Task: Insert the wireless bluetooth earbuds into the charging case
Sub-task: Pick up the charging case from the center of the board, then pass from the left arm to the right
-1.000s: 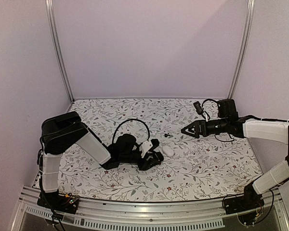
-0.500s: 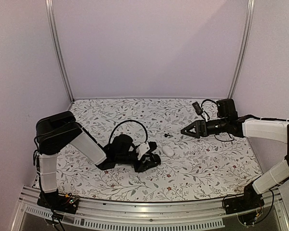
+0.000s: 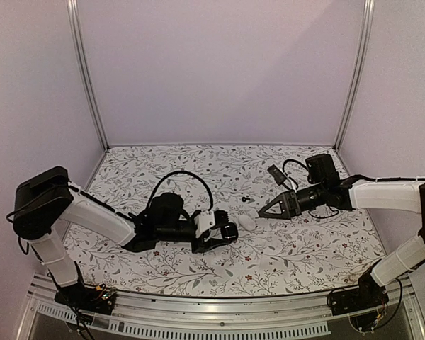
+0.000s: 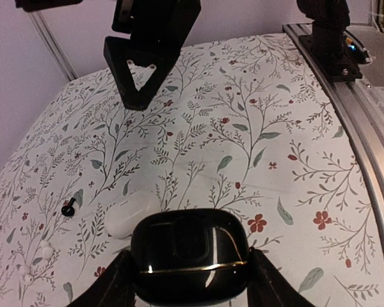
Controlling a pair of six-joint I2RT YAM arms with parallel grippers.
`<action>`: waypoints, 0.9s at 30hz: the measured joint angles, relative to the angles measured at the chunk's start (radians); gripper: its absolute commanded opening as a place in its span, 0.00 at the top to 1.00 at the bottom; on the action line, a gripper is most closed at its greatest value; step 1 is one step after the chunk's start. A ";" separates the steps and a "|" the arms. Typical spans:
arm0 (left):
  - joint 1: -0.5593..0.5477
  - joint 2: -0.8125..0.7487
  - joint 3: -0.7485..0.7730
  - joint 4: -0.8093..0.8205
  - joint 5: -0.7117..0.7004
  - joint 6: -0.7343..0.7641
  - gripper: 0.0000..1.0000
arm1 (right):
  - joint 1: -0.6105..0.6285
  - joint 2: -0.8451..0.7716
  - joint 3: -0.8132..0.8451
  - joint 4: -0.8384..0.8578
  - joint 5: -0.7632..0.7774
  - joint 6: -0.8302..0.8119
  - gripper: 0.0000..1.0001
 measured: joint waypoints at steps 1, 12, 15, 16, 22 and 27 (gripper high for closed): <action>-0.014 -0.018 0.000 -0.011 -0.005 0.014 0.57 | 0.014 0.006 -0.002 0.000 -0.016 0.003 0.13; -0.132 -0.095 0.035 -0.150 -0.067 0.154 0.57 | 0.105 0.062 -0.003 -0.012 -0.121 0.012 0.36; -0.148 -0.095 0.037 -0.177 -0.074 0.179 0.58 | 0.146 0.073 -0.003 -0.025 -0.133 0.004 0.38; -0.153 -0.095 0.038 -0.185 -0.076 0.186 0.58 | 0.159 0.078 -0.003 -0.029 -0.138 0.000 0.38; -0.187 -0.095 0.048 -0.223 -0.084 0.220 0.58 | 0.200 0.106 -0.001 -0.055 -0.147 -0.014 0.39; -0.223 -0.111 0.071 -0.252 -0.096 0.248 0.59 | 0.210 0.126 0.004 -0.079 -0.146 -0.034 0.41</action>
